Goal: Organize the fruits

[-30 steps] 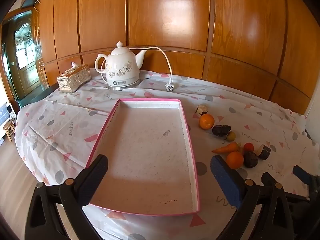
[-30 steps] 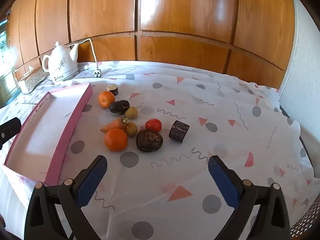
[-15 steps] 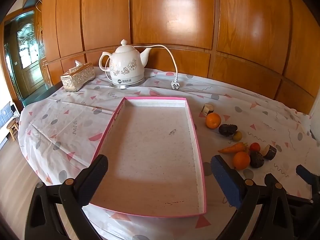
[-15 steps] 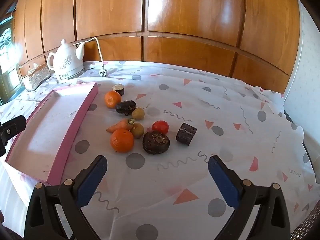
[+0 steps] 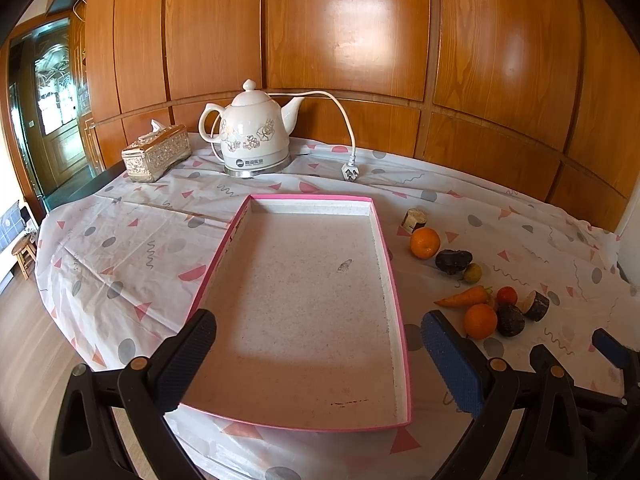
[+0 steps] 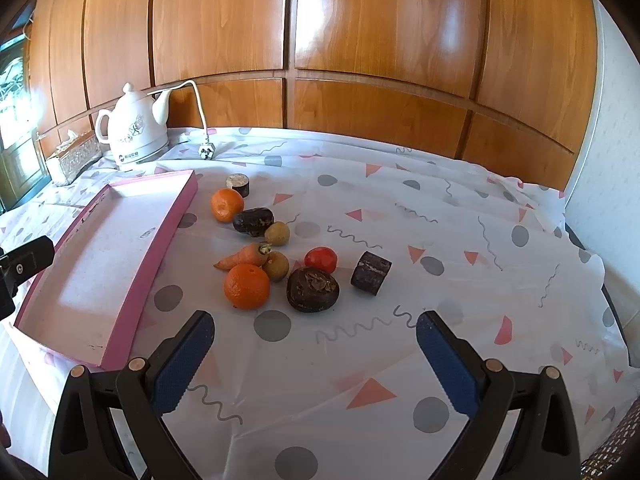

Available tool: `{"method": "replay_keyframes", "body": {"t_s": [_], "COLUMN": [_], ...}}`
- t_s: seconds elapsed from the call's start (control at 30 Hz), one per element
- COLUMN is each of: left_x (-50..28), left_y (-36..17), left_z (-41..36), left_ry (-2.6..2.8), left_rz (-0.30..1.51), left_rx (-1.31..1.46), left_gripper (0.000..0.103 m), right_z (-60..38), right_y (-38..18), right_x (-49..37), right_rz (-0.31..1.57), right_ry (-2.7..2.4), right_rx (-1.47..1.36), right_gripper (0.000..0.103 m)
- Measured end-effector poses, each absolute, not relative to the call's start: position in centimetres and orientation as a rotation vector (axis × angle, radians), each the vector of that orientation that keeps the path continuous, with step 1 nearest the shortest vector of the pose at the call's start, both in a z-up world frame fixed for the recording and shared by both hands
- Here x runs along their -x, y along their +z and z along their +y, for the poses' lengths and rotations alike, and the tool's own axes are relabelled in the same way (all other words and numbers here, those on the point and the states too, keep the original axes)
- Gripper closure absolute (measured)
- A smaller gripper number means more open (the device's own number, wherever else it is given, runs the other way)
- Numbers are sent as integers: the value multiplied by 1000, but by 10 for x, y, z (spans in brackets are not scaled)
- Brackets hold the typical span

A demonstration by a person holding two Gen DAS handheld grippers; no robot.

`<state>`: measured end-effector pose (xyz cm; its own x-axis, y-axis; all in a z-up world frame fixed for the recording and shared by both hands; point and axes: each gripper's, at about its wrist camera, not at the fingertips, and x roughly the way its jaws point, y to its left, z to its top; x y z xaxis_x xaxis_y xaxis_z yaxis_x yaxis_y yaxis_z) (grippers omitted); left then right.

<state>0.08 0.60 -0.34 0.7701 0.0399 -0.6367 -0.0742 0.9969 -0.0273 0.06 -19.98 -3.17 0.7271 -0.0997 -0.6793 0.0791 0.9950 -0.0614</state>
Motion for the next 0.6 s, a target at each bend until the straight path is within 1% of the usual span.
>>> {"method": "replay_keyframes", "body": {"t_s": [0.6], "left_x": [1], "left_y": [1], "left_z": [5], "left_ry": [27], "left_rz": [686], "left_rx": [82], "left_gripper": [0], "right_z": [-199], "right_y": [-29], "right_x": [2], "right_rz": [738], "right_ry": [-95], "right_rx": [31], "right_gripper": [1]}}
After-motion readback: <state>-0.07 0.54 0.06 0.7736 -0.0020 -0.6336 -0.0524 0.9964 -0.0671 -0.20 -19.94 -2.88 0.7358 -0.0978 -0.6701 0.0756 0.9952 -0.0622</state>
